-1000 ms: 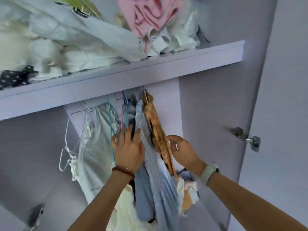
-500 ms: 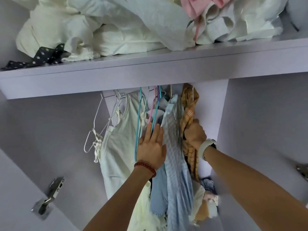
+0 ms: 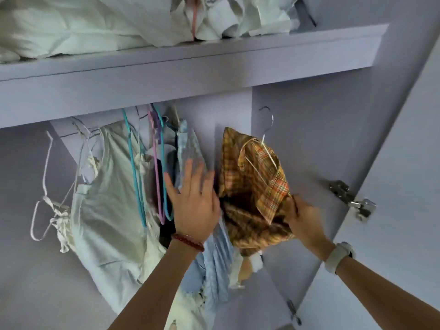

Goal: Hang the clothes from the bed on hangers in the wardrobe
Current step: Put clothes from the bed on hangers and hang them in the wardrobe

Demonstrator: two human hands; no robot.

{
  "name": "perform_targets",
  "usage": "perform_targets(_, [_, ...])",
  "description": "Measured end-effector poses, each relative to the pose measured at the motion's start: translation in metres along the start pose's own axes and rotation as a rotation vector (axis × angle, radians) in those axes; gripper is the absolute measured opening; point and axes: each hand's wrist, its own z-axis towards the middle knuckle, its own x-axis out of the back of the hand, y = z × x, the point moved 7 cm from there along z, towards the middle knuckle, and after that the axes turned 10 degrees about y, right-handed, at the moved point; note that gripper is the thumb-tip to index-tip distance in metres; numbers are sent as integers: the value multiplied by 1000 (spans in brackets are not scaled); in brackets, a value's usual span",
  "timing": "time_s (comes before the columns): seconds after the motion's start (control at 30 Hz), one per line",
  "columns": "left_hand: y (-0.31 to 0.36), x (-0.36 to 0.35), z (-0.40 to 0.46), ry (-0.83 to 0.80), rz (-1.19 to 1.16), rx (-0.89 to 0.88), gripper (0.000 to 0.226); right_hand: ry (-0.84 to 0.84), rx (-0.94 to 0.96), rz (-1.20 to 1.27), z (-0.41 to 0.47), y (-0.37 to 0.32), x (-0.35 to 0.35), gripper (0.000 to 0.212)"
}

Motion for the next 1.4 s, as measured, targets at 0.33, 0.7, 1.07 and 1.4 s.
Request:
perform_targets(0.33, [133,-81,-81,-541,-586,-262,59,-88,-114,-199,-164,58,165,30])
perform_targets(0.7, [313,30,-206,-798,-1276,-551,14,229,-683,-584,-397,41,322,59])
perform_targets(1.07, [451,191,-332,-978,-1471,-987,17,496,-1168,-751,-598,-27,364,47])
perform_targets(1.4, [513,376,-510,-1238,-1501,-1397,23,829,-1580,-646,-787,-122,413,17])
